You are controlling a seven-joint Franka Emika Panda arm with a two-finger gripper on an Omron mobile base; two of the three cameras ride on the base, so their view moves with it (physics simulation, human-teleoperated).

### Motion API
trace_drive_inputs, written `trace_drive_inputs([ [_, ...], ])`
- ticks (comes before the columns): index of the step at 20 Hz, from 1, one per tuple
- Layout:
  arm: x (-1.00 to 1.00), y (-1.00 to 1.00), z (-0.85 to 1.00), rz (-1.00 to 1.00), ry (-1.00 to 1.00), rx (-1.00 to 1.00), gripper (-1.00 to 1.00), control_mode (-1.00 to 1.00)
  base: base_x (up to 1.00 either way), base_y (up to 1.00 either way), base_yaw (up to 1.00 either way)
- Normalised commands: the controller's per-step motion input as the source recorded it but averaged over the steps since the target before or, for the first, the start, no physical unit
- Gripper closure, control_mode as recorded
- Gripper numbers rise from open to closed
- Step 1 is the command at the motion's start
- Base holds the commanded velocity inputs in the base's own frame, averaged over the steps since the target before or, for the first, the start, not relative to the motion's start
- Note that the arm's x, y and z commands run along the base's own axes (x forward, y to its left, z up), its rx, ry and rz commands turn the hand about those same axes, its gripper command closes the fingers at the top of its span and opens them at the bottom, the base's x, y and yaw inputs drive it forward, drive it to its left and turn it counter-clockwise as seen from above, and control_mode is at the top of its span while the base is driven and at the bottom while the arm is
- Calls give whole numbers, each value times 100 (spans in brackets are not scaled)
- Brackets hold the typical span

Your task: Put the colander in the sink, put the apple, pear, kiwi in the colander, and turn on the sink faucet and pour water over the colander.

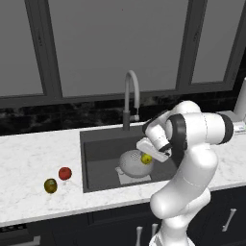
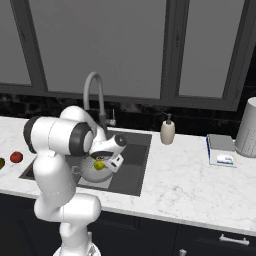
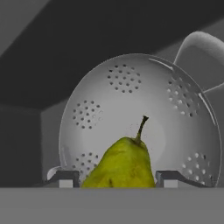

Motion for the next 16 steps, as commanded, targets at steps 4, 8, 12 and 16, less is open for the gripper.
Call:
trace_drive_inputs([
  [4, 29, 1, -50, 4, 0, 0, 100, -100, 0, 0, 0],
  [8, 18, 0, -34, 3, 0, 0, 100, -100, 0, 0, 0],
  [12, 9, 0, -16, 0, 0, 0, 100, -100, 0, 0, 0],
  [16, 5, 0, -6, 0, 0, 0, 100, -100, 0, 0, 0],
])
